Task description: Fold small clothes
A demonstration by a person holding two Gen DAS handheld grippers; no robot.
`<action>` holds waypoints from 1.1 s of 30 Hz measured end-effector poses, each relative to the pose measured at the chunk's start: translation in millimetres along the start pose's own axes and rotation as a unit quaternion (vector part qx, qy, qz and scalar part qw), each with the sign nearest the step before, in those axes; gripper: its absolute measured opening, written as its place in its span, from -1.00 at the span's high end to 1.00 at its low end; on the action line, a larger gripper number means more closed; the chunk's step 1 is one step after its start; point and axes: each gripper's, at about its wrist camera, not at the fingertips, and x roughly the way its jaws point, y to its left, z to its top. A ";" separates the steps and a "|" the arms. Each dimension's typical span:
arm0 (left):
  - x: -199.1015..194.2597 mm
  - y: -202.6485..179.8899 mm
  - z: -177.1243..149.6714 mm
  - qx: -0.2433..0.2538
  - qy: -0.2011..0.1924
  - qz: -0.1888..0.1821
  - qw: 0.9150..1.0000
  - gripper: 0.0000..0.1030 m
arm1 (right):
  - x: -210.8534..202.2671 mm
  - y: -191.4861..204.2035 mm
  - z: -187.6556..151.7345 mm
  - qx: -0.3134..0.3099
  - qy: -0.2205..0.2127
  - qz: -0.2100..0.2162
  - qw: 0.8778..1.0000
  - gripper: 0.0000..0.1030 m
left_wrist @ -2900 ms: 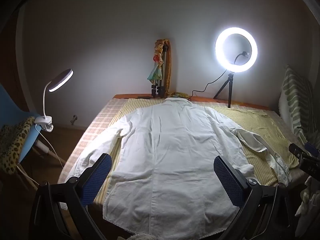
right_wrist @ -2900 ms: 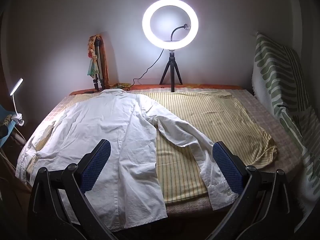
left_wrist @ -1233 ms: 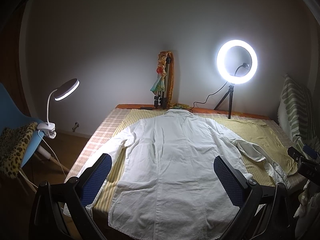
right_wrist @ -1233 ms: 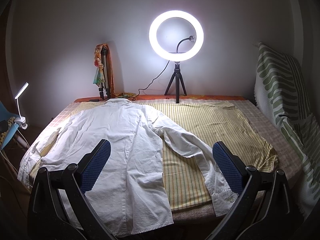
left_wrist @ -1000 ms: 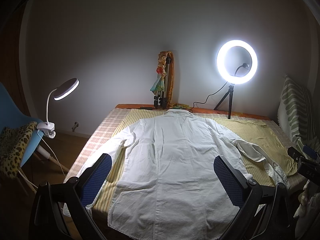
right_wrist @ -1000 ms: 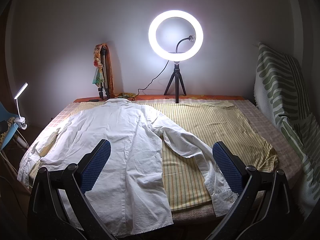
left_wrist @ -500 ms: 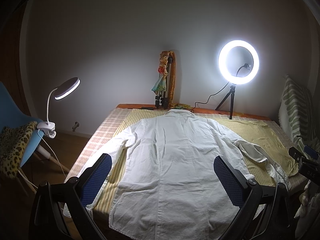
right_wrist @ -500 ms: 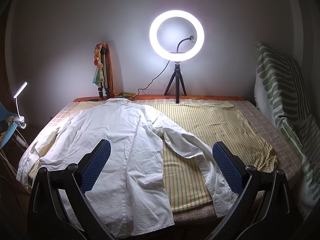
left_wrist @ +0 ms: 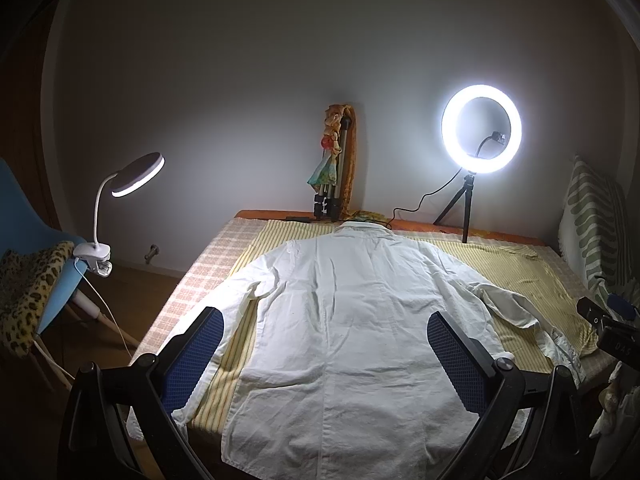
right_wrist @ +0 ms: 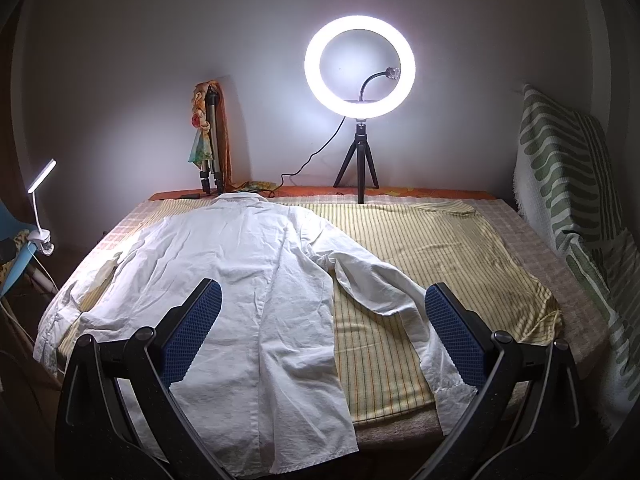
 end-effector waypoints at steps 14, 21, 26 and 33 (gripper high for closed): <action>17.6 48.6 -13.6 -0.025 -0.015 -0.006 1.000 -0.95 | 9.8 14.7 0.0 -0.007 0.007 0.008 1.000 -1.00; 49.1 113.6 -25.3 -0.047 0.016 0.032 0.998 -0.81 | 19.3 24.0 -1.3 -0.012 0.014 0.015 1.000 -1.00; 87.3 162.2 -38.6 -0.078 0.060 0.044 0.994 -0.67 | 27.6 31.3 -1.3 -0.021 0.021 0.023 0.999 -1.00; 148.3 232.0 -65.7 -0.152 0.127 0.043 0.979 -0.63 | 32.4 44.8 -0.8 -0.047 0.020 0.021 0.998 -1.00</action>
